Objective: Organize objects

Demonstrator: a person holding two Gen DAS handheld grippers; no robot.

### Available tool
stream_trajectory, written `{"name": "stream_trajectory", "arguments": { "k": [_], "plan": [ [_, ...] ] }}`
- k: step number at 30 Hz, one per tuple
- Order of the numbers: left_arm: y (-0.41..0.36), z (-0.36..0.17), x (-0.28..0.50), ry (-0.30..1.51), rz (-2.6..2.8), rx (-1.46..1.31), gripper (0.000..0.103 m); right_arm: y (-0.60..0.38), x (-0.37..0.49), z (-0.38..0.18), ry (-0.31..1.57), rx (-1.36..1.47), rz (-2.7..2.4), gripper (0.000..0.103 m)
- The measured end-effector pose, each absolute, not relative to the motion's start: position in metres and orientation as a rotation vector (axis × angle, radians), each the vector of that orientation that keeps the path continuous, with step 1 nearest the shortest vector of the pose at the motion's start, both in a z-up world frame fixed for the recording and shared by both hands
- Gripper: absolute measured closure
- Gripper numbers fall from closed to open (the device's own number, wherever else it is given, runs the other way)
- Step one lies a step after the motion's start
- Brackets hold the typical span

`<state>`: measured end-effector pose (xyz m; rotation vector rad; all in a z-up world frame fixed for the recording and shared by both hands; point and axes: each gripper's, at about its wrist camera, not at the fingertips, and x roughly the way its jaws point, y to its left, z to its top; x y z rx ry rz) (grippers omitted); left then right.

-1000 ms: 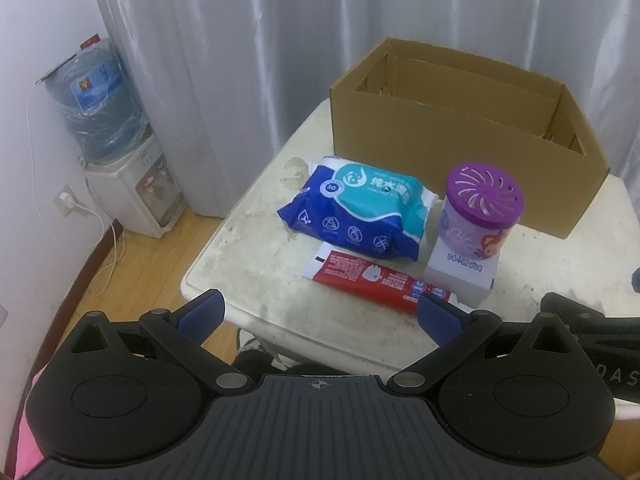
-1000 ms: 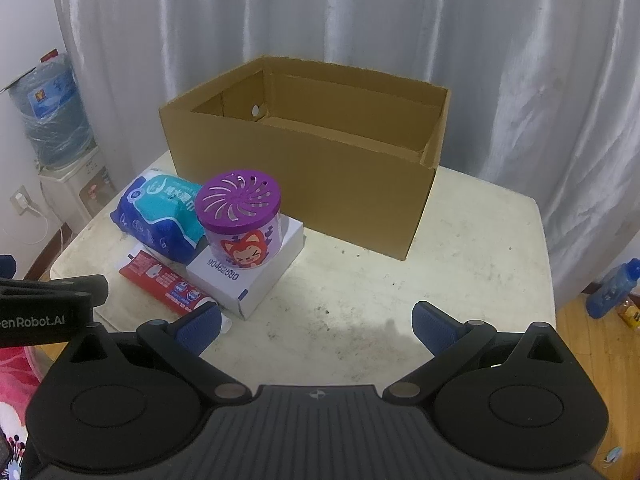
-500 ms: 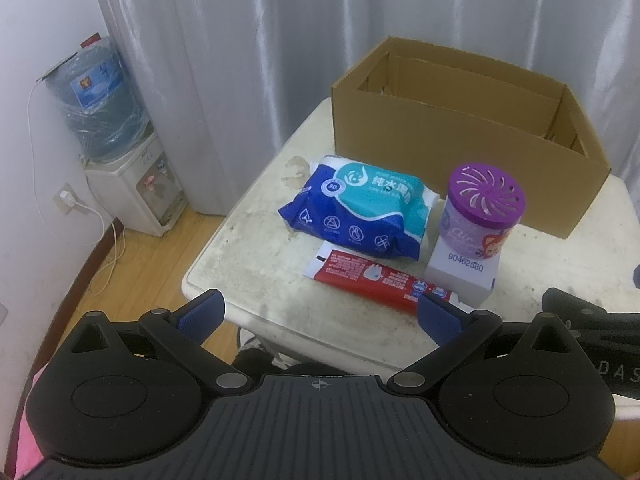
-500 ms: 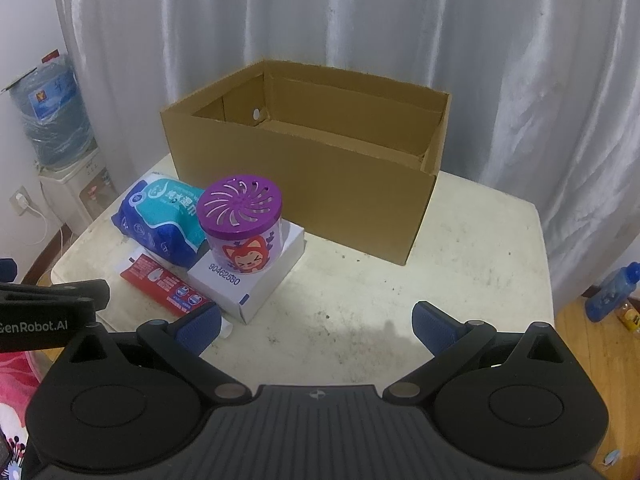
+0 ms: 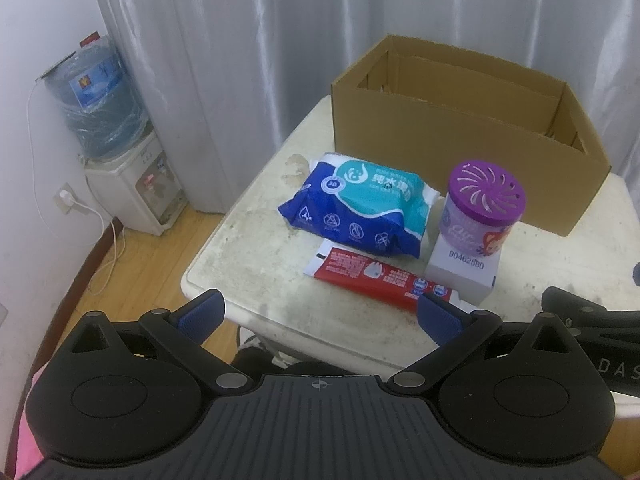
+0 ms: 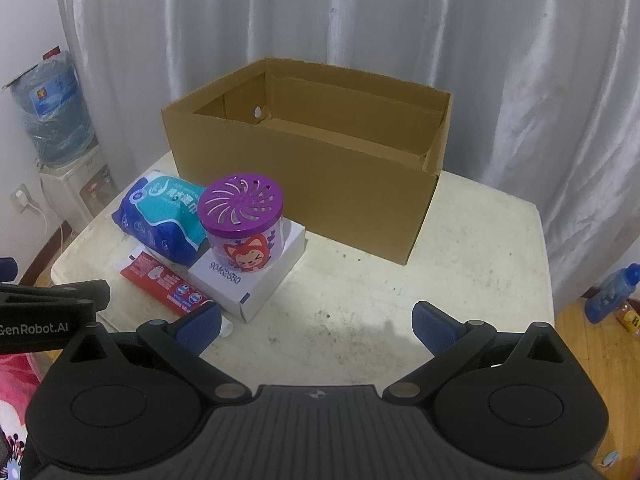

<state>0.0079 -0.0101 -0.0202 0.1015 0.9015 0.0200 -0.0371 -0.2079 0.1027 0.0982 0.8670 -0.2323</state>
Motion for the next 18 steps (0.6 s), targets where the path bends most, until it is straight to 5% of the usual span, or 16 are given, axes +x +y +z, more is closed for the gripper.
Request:
{"name": "stream_trajectory", "arguments": {
  "k": [18],
  "plan": [
    [-0.022,-0.026,0.015,0.793,-0.053,0.127,0.001,-0.234,-0.019,0.114,0.768,0.122,-0.169,0.0]
  ]
}}
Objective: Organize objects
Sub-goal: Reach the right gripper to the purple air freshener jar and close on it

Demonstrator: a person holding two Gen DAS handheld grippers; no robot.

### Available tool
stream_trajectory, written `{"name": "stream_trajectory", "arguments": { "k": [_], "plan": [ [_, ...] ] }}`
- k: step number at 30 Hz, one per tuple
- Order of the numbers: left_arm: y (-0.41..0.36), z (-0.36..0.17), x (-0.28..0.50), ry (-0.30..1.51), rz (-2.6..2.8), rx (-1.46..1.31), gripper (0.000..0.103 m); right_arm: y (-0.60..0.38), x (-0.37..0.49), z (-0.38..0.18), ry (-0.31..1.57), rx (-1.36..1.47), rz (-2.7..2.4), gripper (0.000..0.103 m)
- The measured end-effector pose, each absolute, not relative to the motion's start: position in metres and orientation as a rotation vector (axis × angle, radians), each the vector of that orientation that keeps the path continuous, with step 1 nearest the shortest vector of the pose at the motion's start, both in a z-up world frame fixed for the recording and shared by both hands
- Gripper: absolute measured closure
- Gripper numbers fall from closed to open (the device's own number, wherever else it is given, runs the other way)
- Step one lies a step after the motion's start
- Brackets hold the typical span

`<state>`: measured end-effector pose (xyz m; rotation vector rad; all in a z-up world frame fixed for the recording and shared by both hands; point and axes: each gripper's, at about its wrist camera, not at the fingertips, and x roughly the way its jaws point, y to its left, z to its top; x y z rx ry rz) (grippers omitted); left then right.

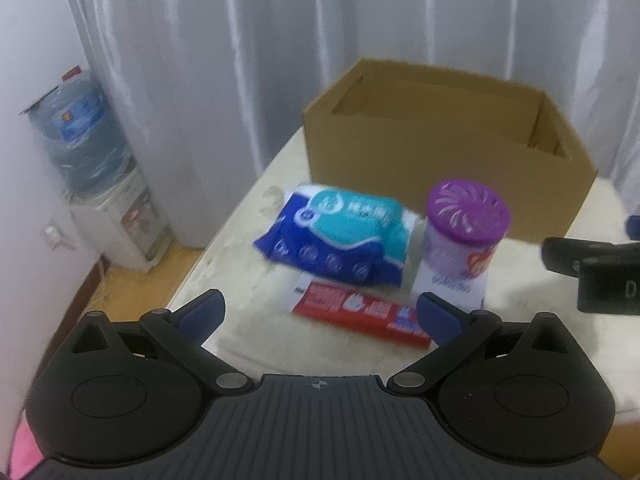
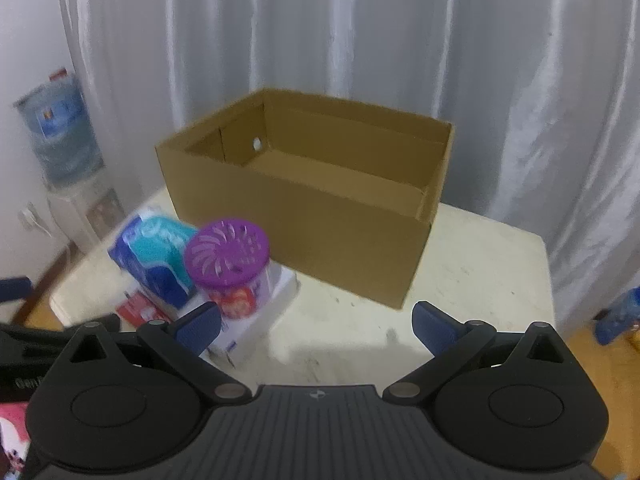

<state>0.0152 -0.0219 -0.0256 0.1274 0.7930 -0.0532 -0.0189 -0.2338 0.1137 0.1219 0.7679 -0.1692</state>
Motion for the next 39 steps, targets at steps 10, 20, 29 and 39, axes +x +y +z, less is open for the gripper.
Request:
{"name": "stream_trajectory", "arguments": {
  "k": [10,20,29,39],
  "plan": [
    [-0.034,-0.025,0.011,0.645,-0.161,0.112,0.001,-0.257,-0.011,0.12,0.647,0.212,-0.002,0.0],
    [-0.06,-0.043,0.025,0.636,-0.257,0.166,0.003,-0.284,0.015,0.1,0.692,0.442,0.121,0.003],
    [-0.089,-0.06,0.045,0.666,-0.357,0.198,0.025,-0.298,0.044,0.076,0.763,0.55,0.169,0.017],
    [-0.099,-0.069,0.058,0.702,-0.376,0.213,0.029,-0.301,0.061,0.058,0.818,0.6,0.202,0.038]
  ]
}}
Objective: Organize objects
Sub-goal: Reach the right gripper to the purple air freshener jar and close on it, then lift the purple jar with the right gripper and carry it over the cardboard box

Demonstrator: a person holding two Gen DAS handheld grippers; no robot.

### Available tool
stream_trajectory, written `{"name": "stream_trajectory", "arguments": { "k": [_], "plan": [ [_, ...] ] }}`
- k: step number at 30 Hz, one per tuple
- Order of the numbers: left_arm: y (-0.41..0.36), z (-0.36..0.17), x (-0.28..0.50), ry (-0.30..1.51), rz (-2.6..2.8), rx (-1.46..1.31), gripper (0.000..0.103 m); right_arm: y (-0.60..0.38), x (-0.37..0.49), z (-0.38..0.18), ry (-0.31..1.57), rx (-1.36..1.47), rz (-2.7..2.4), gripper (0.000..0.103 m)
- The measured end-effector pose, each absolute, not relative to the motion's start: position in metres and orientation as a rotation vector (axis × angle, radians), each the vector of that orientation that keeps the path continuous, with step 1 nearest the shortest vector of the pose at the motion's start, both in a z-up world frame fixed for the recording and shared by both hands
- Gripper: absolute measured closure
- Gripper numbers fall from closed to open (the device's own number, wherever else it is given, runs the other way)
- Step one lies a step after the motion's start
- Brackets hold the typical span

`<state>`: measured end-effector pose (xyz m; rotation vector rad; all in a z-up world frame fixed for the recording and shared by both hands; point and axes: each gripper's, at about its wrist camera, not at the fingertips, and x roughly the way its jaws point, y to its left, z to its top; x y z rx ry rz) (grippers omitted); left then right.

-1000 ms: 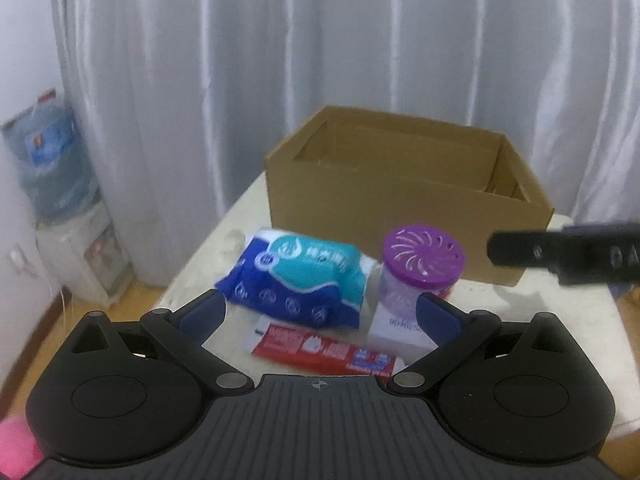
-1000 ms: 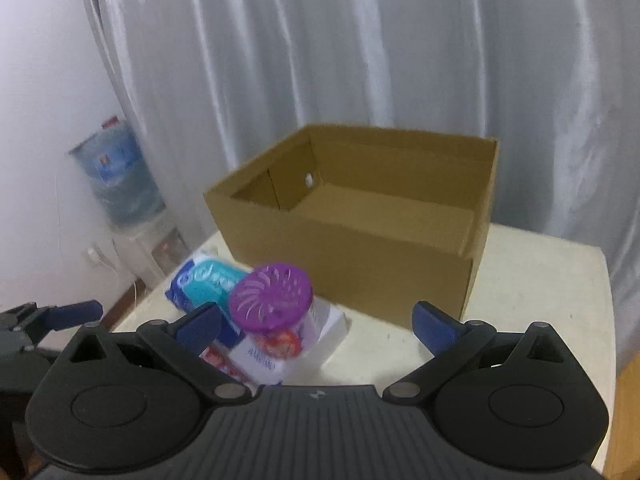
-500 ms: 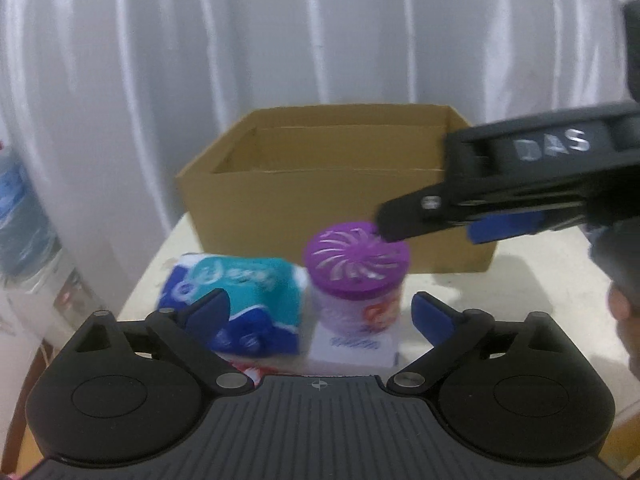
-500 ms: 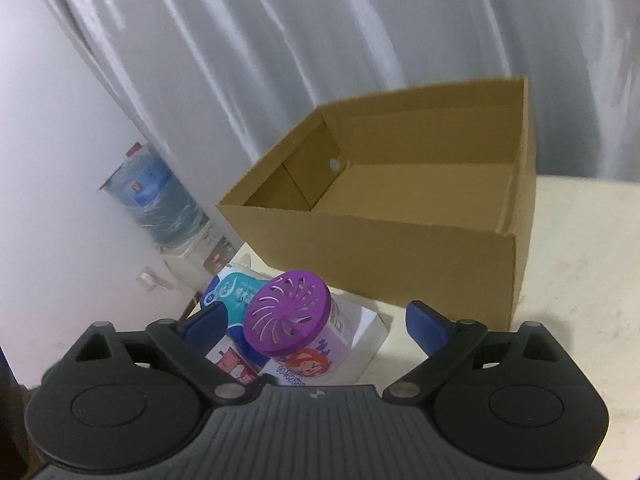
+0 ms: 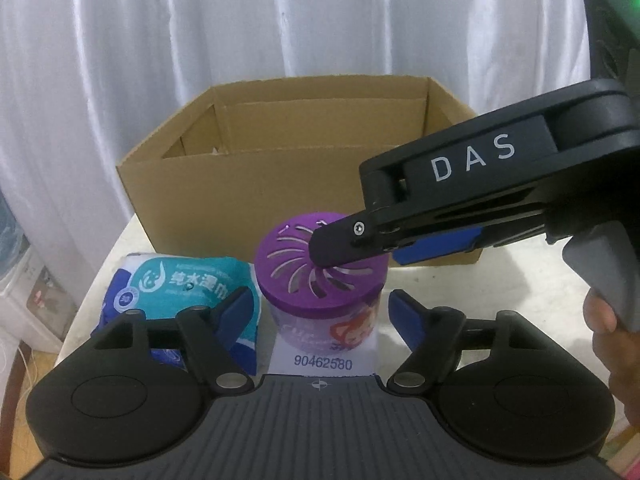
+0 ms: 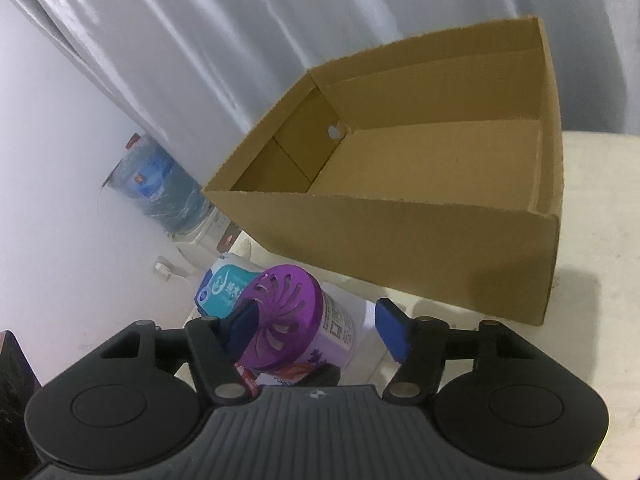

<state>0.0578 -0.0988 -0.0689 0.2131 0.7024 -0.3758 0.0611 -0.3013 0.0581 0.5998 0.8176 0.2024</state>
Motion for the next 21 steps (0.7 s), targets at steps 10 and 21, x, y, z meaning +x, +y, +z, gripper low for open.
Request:
{"name": "stream_trajectory", "arguments": {
  "k": [10,21],
  "plan": [
    [-0.0991,-0.0733,0.0564,0.719,-0.377,0.191,0.039,-0.3006,0.0635,0.0561,0.815,0.629,0.239,0.05],
    [-0.1011,-0.0717,0.0568,0.701,-0.363,0.194,0.039,-0.2959,0.0594,0.0619,0.806,0.624,0.229,0.05]
  ]
}}
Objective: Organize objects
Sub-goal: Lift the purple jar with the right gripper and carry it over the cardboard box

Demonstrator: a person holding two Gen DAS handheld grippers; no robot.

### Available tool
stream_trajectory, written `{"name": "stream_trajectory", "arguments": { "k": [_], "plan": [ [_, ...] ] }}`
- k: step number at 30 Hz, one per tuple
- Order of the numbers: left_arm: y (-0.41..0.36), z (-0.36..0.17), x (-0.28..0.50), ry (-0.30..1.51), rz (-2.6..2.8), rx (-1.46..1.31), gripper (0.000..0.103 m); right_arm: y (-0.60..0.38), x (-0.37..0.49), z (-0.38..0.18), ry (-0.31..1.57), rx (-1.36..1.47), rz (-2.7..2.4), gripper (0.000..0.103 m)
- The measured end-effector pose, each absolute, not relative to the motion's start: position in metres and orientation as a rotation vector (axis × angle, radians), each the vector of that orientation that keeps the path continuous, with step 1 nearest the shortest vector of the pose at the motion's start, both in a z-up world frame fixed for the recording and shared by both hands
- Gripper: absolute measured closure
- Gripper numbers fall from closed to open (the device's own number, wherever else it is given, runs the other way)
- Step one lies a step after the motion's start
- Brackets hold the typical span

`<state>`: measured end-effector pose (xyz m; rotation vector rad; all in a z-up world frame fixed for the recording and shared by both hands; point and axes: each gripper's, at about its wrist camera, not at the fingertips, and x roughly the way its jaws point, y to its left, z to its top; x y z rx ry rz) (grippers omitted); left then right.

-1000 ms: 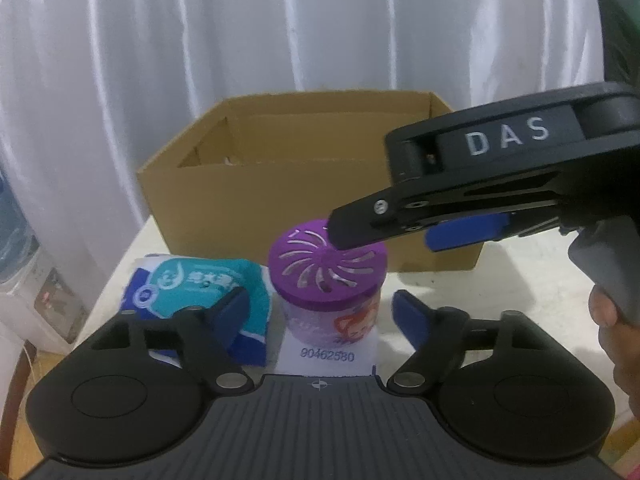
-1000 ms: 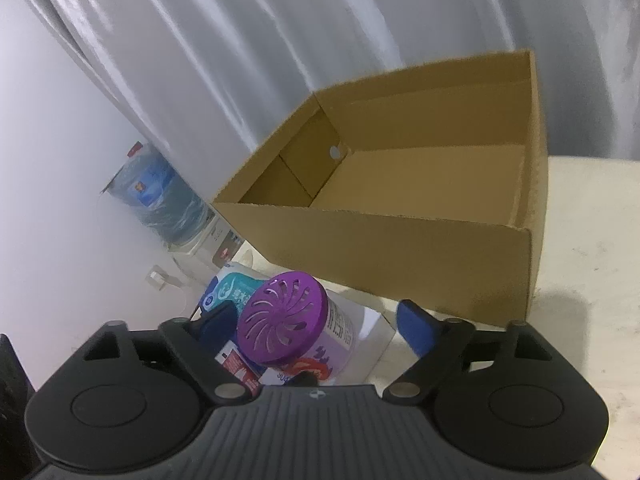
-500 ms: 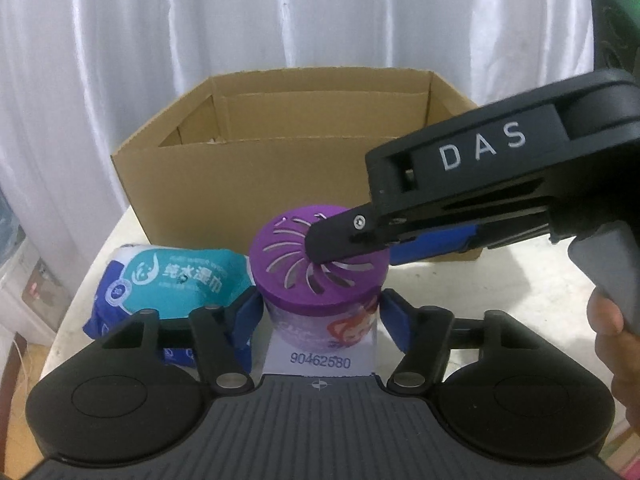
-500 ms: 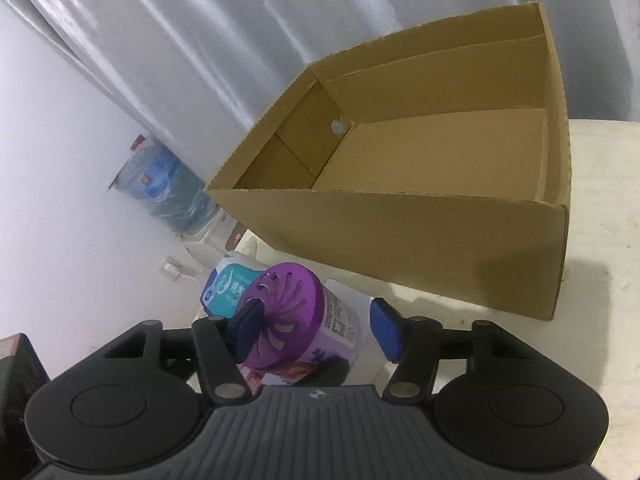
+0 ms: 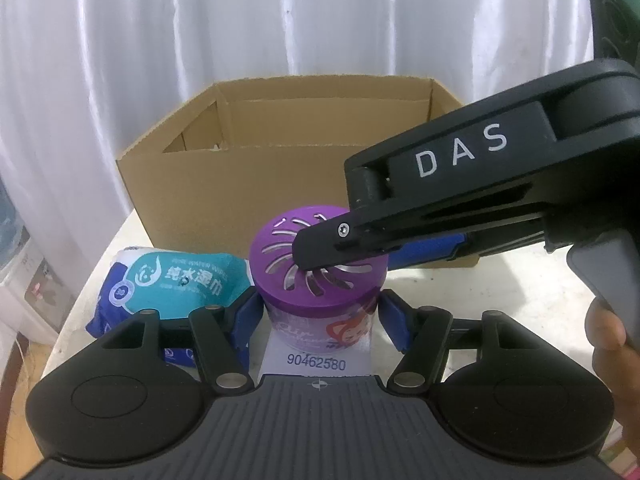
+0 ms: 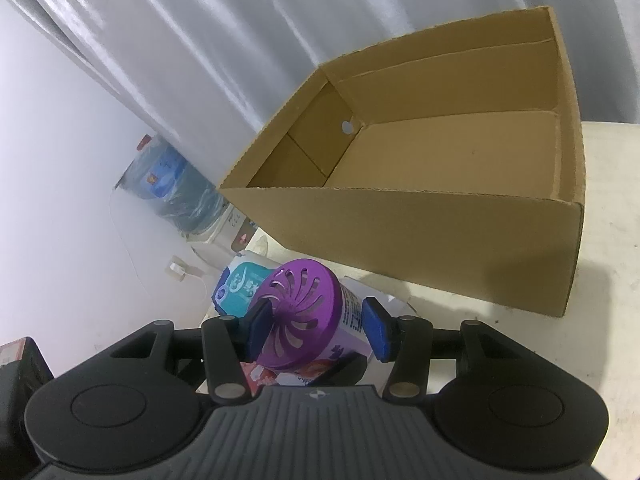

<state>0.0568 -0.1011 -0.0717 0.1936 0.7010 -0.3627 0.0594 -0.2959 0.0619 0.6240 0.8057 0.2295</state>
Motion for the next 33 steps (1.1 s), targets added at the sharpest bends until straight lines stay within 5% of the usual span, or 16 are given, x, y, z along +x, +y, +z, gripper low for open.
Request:
{"name": "stream_trajectory", "arguments": {
  "k": [33],
  "plan": [
    [-0.088,0.018,-0.026,0.488,-0.303,0.197,0.039,-0.248,-0.012,0.166,0.652,0.487,0.266,0.05]
  ]
}}
